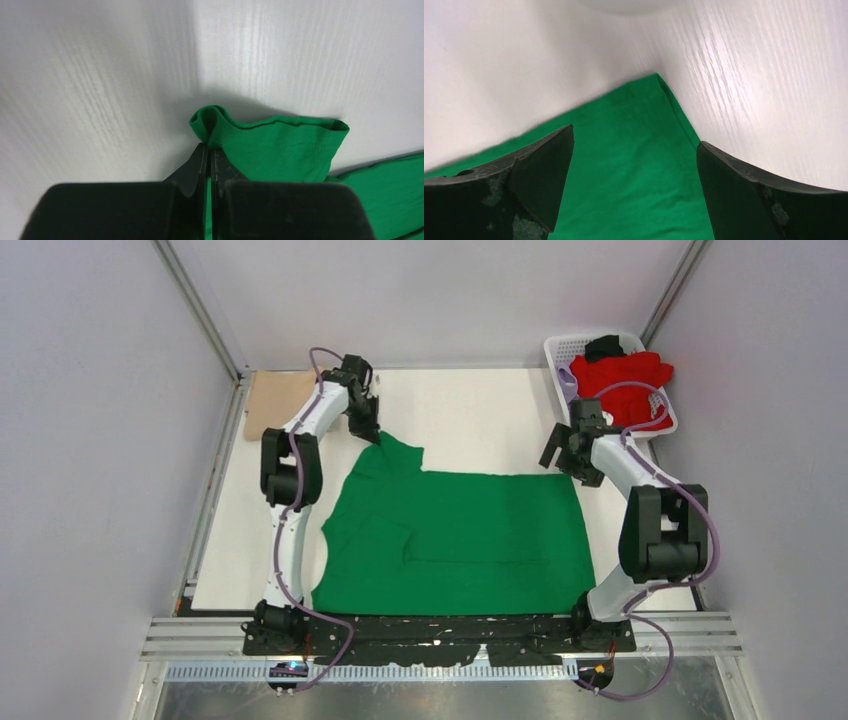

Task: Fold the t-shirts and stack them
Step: Grab the side of the flattened tshirt furthest away from the robot with both arms

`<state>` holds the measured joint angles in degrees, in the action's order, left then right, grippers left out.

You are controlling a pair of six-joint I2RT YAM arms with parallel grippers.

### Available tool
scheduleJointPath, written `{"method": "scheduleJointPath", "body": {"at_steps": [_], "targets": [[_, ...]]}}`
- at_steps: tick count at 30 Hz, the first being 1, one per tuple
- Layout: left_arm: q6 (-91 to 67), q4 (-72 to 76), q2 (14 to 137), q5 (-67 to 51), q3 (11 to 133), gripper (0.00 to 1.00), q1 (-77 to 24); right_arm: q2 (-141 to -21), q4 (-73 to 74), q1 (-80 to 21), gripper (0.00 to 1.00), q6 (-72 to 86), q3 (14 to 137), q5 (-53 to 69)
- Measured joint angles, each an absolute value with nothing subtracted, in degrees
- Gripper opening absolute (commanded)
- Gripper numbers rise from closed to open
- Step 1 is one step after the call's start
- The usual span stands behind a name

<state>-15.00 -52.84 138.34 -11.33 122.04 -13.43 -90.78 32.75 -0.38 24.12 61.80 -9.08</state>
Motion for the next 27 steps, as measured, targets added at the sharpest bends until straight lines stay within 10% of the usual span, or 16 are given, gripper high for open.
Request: {"method": "scheduleJointPath", "body": {"at_steps": [27], "targets": [[-13.93,-48.53,137.62,-17.17,121.99,0.00,-8.67,-113.69,33.45,-4.99,0.74,31.09,80.07,-22.79]]}}
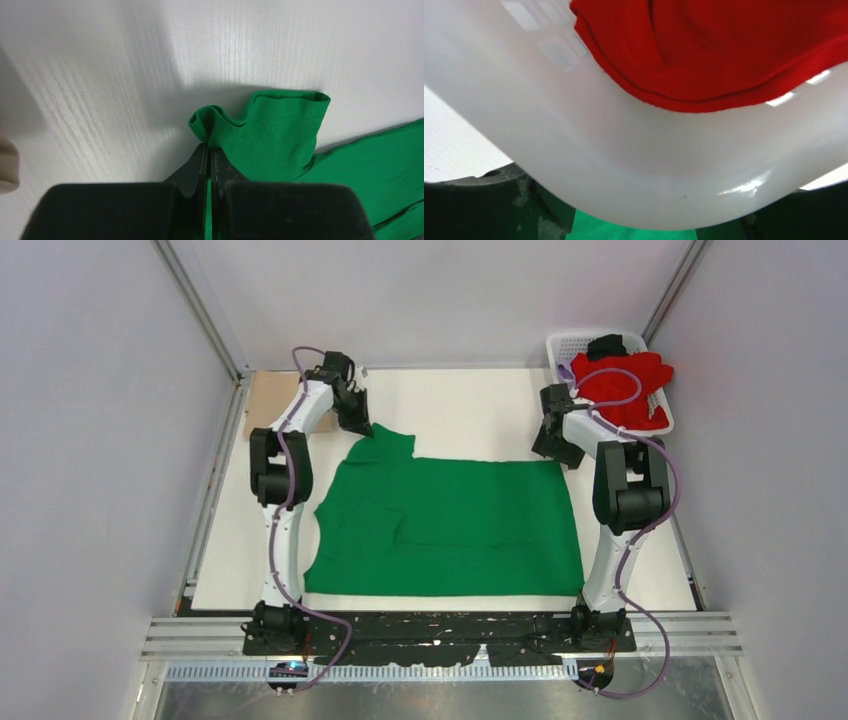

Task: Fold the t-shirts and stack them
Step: Grab the side of the flattened tshirt furthest away from the robot with both arms, then fold the other side of the tshirt into a rectangle

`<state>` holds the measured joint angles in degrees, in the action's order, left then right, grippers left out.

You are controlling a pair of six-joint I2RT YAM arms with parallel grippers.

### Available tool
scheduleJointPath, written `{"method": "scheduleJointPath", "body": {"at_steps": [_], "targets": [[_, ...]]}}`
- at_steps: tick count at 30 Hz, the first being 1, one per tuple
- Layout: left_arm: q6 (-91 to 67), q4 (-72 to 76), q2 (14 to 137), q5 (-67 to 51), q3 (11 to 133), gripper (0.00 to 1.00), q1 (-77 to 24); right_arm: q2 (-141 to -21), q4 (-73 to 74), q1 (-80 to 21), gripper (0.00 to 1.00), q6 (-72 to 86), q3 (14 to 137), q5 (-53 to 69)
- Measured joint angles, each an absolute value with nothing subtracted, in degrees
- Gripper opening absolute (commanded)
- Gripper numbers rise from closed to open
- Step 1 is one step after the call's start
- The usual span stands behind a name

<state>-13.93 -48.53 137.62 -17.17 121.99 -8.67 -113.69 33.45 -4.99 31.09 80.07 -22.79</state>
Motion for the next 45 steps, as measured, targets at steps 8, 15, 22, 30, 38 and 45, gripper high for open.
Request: {"method": "scheduleJointPath", "body": {"at_steps": [8,15,22,30,38,45], "targets": [[-12.19,-46.63,134.41,-19.59,116.68,0.00,-8.69,-114.30,34.39,-6.44,0.59,32.01,80.12,-24.84],[-10.39,-44.07,128.81,-20.45,111.31,0.00,-9.54,-113.21,32.62,-6.79,0.37,32.86,77.58,-25.47],[-8.19,-41.95,124.66,-19.92,106.02,0.00,-11.18,-112.46,32.01,-7.16,0.07,32.64,76.66,-25.50],[-6.52,-39.03,116.73,-16.60,98.67,0.00,-13.80,-110.34,28.12,-8.58,0.05,30.15,74.52,-24.69],[-5.76,-33.87,105.32,-13.43,85.80,0.00,-16.14,-102.02,26.65,-11.44,0.05,27.83,69.17,-24.69],[-6.26,-29.17,94.63,-9.78,71.53,0.00,-18.72,-93.73,26.61,-13.54,0.05,26.76,61.76,-24.25]]}}
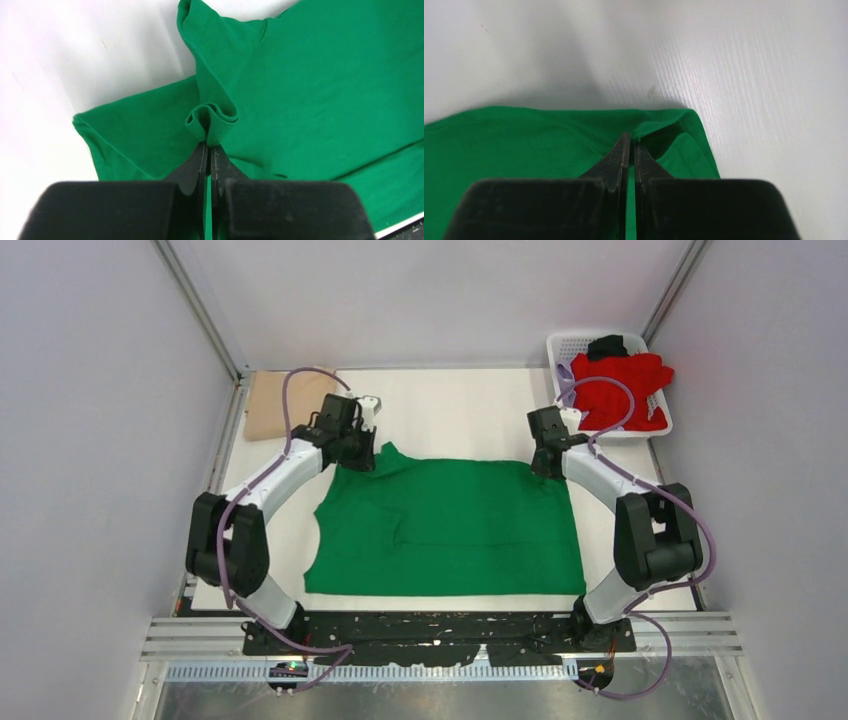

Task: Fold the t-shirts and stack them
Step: Fold the other side of the tshirt into a rectangle

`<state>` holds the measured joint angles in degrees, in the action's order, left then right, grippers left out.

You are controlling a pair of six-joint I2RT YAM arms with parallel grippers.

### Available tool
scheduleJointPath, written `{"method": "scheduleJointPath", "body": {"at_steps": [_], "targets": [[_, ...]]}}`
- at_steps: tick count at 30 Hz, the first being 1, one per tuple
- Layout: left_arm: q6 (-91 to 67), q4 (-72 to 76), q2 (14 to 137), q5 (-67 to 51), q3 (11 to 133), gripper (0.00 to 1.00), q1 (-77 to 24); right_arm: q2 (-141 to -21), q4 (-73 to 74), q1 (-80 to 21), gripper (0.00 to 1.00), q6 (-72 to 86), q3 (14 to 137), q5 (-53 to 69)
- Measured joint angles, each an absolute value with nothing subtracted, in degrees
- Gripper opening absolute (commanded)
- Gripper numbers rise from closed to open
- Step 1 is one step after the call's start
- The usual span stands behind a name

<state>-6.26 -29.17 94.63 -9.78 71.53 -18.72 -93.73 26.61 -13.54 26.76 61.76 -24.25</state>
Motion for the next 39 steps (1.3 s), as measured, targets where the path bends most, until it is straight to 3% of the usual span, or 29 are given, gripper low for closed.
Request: {"method": "scheduleJointPath", "body": {"at_steps": [14,39], "targets": [[-9.34,-25.26,74.17,-4.21,56.07,0.00,-20.75,-78.28,29.76,-13.65,0.05,23.49,54.98,-23.22],[-19.27,-27.73,51.46,4.36,36.95,0.00,-29.47,-73.30,33.58,-13.65,0.05,20.64,51.05,-21.26]]}}
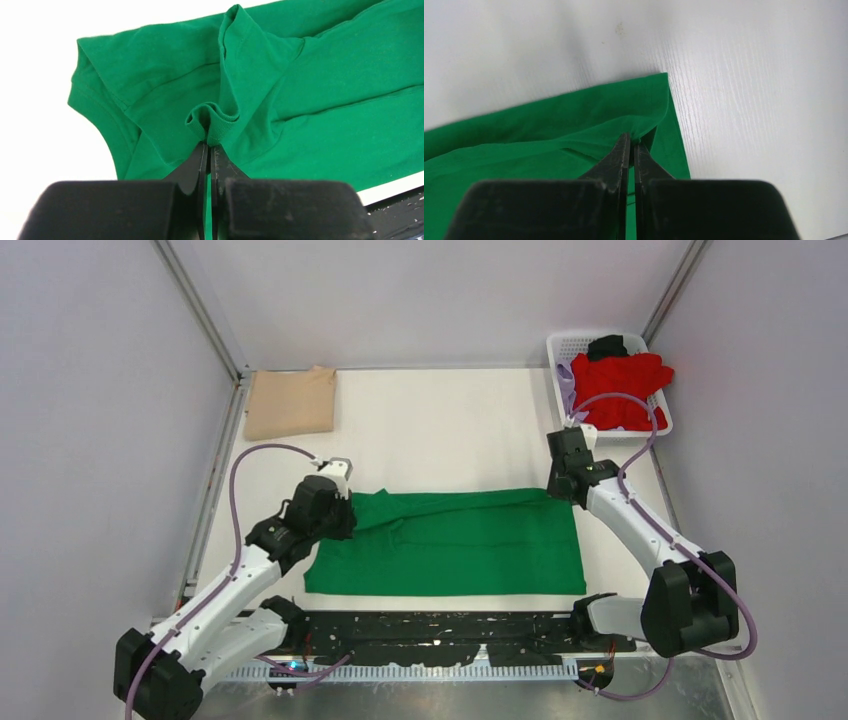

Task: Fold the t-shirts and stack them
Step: Fold the other side of the tshirt into a rectangle

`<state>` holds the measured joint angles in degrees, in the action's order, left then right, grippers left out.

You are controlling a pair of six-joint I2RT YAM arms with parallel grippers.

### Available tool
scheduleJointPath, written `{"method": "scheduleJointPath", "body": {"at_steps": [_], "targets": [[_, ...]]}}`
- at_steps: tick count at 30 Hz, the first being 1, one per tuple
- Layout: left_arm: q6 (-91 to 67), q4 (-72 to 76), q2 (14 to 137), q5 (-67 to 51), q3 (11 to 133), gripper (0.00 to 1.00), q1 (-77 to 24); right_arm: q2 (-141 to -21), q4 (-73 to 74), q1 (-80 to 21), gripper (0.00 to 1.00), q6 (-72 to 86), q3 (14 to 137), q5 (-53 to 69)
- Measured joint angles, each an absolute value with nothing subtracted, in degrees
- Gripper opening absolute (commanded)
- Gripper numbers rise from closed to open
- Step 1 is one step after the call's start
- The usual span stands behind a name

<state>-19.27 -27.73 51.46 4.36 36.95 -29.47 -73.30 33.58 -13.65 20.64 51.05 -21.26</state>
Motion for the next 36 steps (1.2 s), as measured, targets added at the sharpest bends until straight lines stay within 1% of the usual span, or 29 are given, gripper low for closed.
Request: {"method": "scheduleJointPath", "body": {"at_steps": [4,12,15,16,18,19,20,21,22,23,24,25,26,29,31,34,36], "targets": [[-22.39,-28.27,48.82,6.02,34.41,0.00,-30.33,-71.70,35.33,-13.65,0.06,21.17,49.28,-21.34],[-26.00,-29.17,45.28,9.06,31.05,0.00,-30.37,-70.22,38.46,-13.67,0.14,22.06,45.76,-20.38],[-26.87,-29.08,45.23,8.36,30.15,0.00,-30.37,-70.24,39.11,-13.67,0.23,22.85,44.42,-19.42],[-27.11,-29.08,45.23,7.97,29.91,0.02,-30.37,-70.26,39.40,-13.67,0.30,23.11,44.16,-19.27],[-28.64,-29.02,45.23,6.20,28.95,0.09,-30.37,-70.39,40.60,-13.67,0.38,24.01,43.75,-18.92],[-29.76,-29.08,45.23,4.89,28.16,0.17,-30.41,-70.41,41.47,-13.67,0.40,24.34,43.51,-18.65],[-31.03,-29.30,45.19,3.60,27.22,0.30,-30.55,-70.43,42.30,-13.67,0.48,24.75,43.27,-18.39],[-32.49,-29.93,45.01,2.37,26.17,0.38,-30.83,-70.41,43.53,-13.67,0.53,25.32,43.00,-18.22],[-33.98,-30.81,44.62,1.48,25.41,0.48,-31.16,-70.41,44.64,-13.67,0.62,25.87,42.78,-18.13],[-35.66,-32.18,43.88,0.71,24.56,0.65,-31.53,-70.35,46.00,-13.67,0.67,26.41,42.59,-18.15],[-37.17,-33.98,42.74,-0.27,23.99,0.88,-31.79,-70.11,47.44,-13.67,0.79,26.94,42.44,-18.20],[-38.26,-35.94,41.28,-0.99,23.81,0.98,-31.97,-69.71,48.95,-13.67,0.85,27.31,42.41,-18.39],[-39.33,-37.58,39.59,-1.72,23.86,0.99,-32.16,-68.93,50.22,-13.67,0.98,27.64,42.41,-18.68],[-41.52,-41.12,35.53,-2.17,25.32,1.00,-32.25,-65.63,52.47,-13.67,0.96,27.83,42.68,-20.32],[-41.34,-42.52,34.68,-1.39,28.36,1.00,-32.25,-63.18,52.93,-13.67,0.96,27.73,43.62,-21.28],[-39.86,-40.12,36.25,1.15,33.43,1.00,-32.25,-60.69,51.18,-13.67,0.95,27.33,45.28,-21.50],[-38.68,-37.28,39.99,2.92,35.79,1.00,-32.25,-59.18,48.71,-13.65,0.95,27.07,45.52,-20.84]]}}
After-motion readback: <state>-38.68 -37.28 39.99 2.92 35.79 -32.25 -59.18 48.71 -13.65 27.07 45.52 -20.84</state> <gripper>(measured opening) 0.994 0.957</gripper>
